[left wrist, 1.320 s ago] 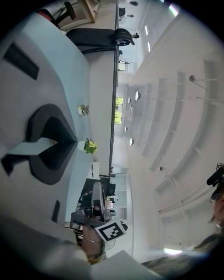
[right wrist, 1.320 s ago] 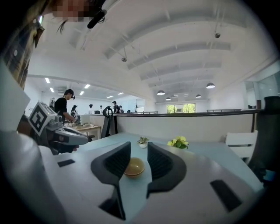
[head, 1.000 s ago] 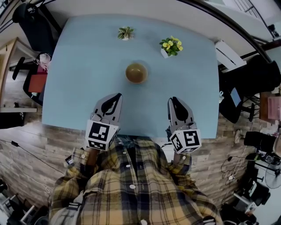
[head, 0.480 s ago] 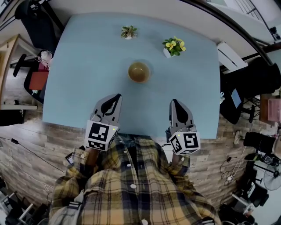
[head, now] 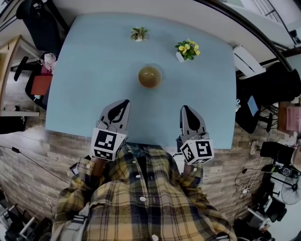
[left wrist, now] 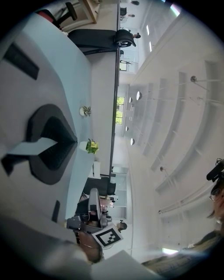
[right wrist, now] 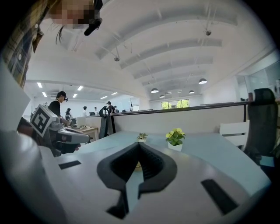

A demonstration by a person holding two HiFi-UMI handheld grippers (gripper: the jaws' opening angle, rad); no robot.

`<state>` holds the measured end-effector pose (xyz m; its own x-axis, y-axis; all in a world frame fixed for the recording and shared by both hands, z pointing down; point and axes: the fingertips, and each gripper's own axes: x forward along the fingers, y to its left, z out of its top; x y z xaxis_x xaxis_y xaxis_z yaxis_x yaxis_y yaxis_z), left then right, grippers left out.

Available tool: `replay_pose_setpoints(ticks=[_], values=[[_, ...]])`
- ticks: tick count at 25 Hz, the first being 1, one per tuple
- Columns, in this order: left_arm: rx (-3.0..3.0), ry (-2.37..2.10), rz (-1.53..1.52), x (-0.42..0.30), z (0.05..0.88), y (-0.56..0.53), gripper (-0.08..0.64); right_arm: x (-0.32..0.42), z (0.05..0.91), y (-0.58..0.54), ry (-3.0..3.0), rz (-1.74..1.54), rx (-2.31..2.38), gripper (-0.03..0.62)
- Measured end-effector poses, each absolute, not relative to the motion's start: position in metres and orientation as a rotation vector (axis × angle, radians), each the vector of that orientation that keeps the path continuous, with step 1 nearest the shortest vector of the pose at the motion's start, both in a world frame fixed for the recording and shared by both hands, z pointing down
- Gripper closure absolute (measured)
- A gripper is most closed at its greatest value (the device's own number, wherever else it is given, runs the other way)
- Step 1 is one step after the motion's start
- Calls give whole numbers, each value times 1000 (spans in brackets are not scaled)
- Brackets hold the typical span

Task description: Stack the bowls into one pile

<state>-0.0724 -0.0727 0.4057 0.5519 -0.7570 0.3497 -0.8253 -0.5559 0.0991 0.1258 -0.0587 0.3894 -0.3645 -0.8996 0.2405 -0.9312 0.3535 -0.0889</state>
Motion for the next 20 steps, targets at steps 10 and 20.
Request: replay_pose_setpoints(ticks=[10,20], values=[[2537,-1323,390,-73,405,-76,569,124,391,-63,-2456,331,1667,591],[2531,-1324,400,-75,408,-83,571,124,393,-70,-2451,329,1667,591]])
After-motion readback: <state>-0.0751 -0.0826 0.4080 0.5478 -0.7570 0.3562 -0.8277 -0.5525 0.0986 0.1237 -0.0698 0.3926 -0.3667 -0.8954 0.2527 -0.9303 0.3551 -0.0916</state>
